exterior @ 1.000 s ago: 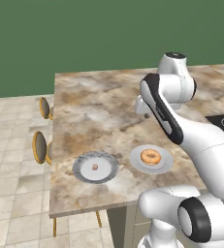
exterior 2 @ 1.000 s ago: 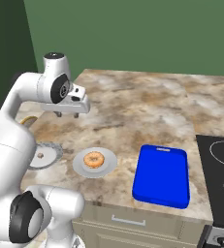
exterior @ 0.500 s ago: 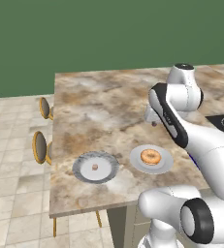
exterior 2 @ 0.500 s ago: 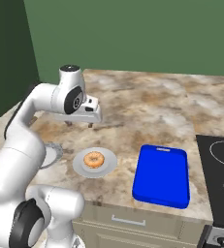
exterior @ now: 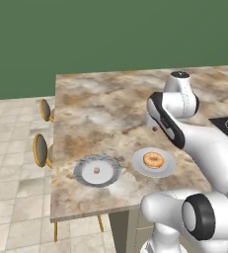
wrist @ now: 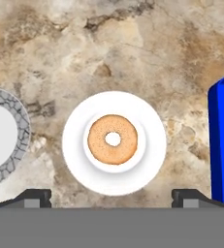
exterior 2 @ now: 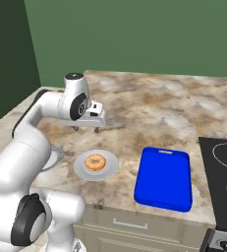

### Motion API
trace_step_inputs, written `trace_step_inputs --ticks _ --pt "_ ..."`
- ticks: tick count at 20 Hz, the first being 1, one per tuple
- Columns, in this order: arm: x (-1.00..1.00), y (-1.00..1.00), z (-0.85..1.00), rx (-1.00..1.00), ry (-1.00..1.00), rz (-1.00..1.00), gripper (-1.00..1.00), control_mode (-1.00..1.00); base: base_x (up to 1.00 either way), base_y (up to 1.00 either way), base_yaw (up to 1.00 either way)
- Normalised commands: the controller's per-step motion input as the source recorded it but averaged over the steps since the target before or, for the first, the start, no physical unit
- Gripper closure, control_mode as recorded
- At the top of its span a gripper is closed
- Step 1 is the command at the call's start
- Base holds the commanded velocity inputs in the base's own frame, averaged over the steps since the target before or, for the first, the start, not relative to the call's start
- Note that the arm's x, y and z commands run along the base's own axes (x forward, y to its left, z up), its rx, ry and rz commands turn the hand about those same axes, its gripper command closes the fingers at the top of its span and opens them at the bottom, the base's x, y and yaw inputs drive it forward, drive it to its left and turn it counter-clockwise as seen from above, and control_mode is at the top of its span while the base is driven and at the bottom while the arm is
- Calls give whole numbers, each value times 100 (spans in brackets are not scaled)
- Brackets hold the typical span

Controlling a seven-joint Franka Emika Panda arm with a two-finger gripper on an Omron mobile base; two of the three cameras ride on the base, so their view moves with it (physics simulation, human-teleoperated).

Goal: Move the dessert items from the plates to the tray.

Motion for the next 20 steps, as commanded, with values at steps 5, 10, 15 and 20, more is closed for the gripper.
trace_step_inputs --ticks 5,10,15,20 --pt "29 -17 -19 0 1 -6 -100 -100 0 0 0" --pt "0 -28 -32 1 1 0 -100 -100 0 0 0" --pt "0 -26 -56 3 5 0 -100 -100 0 0 0" --pt "0 -7 -48 3 4 0 -100 -100 0 0 0"
